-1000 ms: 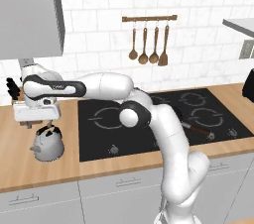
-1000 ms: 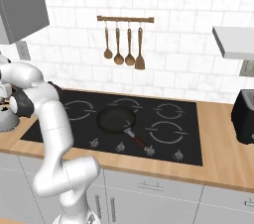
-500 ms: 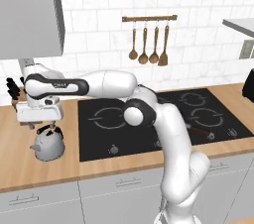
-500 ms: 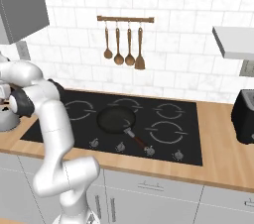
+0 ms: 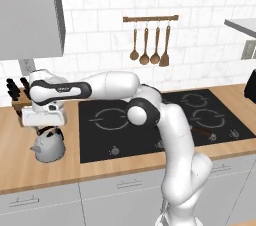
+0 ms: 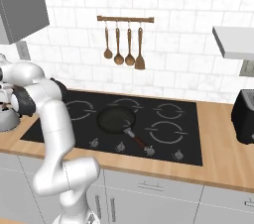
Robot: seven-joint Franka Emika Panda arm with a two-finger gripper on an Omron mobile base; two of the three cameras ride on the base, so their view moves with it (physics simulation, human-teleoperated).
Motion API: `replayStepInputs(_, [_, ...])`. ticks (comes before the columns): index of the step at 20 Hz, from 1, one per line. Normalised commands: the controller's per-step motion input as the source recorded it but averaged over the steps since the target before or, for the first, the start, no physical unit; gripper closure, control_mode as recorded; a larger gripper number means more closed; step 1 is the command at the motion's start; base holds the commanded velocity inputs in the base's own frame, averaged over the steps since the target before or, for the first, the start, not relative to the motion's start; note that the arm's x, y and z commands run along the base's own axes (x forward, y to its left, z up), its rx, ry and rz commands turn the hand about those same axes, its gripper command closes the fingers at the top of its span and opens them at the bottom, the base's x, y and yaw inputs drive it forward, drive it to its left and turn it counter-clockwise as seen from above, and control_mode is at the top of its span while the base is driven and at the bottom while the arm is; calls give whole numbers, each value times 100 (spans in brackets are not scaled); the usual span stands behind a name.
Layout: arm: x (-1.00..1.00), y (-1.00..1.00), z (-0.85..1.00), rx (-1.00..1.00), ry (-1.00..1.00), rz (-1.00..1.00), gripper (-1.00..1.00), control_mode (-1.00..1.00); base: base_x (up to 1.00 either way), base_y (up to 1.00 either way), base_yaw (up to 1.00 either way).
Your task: Pick the kettle from the counter and place it on a stove burner. Then turn the burner on.
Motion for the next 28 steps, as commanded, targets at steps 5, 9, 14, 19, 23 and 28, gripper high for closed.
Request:
replayStepInputs(5, [4,0,-7,-1,-1,0,100,-100,0,0,0])
replayStepInputs(9, [-2,-13,0,0,0,-1,100,-100,0,0,0])
replayStepInputs(14, [-12,-65,24,0,-5,-12,100,-100,0,0,0])
replayStepInputs(19, [0,-72,9,0,-7,-18,100,-100,0,0,0])
replayStepInputs(23, [0,-90,21,0,-18,-21,100,-100,0,0,0])
replayStepInputs(28, [10,-98,13,0,-18,-22,100,-100,0,0,0])
